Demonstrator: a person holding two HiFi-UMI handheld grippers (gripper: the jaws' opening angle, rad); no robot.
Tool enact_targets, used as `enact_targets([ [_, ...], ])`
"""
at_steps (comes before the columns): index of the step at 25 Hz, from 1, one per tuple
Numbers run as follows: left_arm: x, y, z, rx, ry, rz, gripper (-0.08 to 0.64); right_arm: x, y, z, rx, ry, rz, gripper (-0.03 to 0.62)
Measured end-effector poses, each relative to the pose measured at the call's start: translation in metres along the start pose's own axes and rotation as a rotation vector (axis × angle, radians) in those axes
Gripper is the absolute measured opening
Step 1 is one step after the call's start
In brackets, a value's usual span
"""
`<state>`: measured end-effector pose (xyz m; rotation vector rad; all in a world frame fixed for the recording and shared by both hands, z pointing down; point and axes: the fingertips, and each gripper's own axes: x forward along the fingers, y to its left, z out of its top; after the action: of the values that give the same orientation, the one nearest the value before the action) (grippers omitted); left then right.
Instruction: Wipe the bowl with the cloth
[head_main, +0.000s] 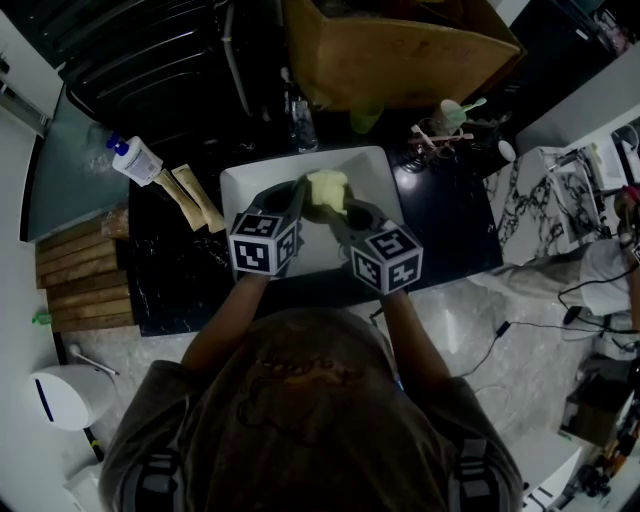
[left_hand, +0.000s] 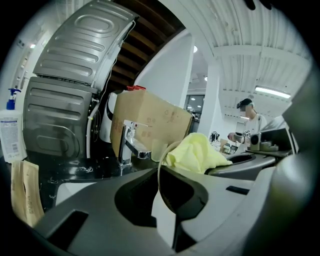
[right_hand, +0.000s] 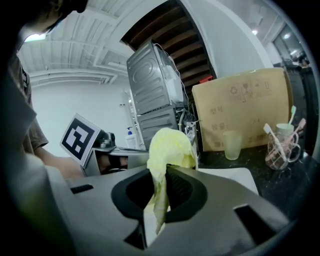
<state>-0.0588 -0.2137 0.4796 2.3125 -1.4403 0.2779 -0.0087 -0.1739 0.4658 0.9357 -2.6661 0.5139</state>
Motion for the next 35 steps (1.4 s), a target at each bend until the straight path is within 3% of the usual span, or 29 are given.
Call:
enact_targets([
  [25,-0.004,0.005,0.012,-0.026,-0.016,0.05,0.02,-0.008,0.014,-0.029,0.13,0.043,0.046,0.032],
  [35,0.006,-0.029,0.006,-0.018,-0.024,0.077,0.015,-0.024,0.013,-0.041,0.084,0.092,0.128,0.032],
])
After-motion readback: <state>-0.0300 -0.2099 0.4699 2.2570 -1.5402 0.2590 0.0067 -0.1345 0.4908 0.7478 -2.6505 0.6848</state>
